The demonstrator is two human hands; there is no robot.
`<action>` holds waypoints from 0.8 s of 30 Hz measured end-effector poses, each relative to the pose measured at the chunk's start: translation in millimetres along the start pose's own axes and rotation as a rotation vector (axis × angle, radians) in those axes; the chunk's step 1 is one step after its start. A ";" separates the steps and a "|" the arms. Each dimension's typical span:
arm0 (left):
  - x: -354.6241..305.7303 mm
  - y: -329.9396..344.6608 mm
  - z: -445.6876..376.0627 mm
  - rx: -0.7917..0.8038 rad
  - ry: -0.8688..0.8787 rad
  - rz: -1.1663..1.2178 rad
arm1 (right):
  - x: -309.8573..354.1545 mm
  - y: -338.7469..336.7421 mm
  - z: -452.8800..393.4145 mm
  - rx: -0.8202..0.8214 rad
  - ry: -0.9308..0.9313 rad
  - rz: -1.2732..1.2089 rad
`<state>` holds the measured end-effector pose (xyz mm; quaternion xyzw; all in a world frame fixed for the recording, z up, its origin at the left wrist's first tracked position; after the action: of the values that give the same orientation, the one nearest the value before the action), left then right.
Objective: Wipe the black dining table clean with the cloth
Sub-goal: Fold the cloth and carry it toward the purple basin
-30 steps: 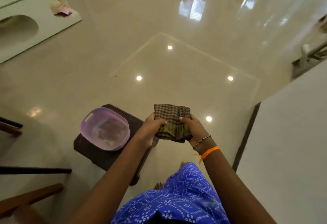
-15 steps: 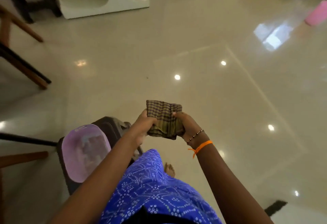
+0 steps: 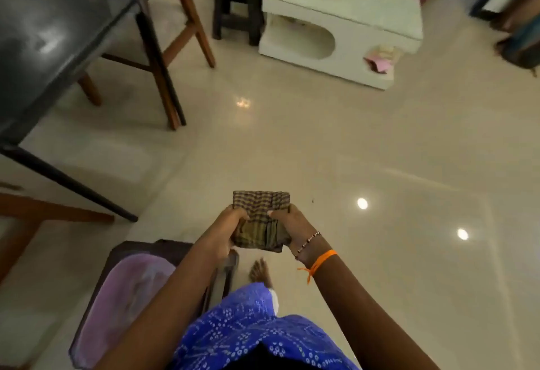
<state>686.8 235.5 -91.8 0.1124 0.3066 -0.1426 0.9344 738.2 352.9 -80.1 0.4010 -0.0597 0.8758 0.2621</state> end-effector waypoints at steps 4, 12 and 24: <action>-56.2 -23.7 -31.7 -0.113 0.064 0.128 | 51.5 34.0 -60.4 0.103 0.006 0.126; -121.2 -93.8 -67.1 -0.352 0.128 0.343 | 103.6 132.2 -149.5 0.339 0.063 0.353; -184.2 -172.1 -99.6 -0.720 0.115 0.722 | 140.3 275.4 -248.6 0.732 0.227 0.746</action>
<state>433.1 140.8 -79.9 -0.1099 0.3289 0.3101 0.8852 355.9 253.3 -115.0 0.3206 0.1398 0.9108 -0.2192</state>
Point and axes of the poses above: each hand's wrist, its own z-axis away from the middle knuckle, its own y-axis out of the palm, x = y × z, the point moved 8 cm from there along -z, towards the middle knuckle, and after that the axes turned 1 degree about -y, right-handed, at the moved point
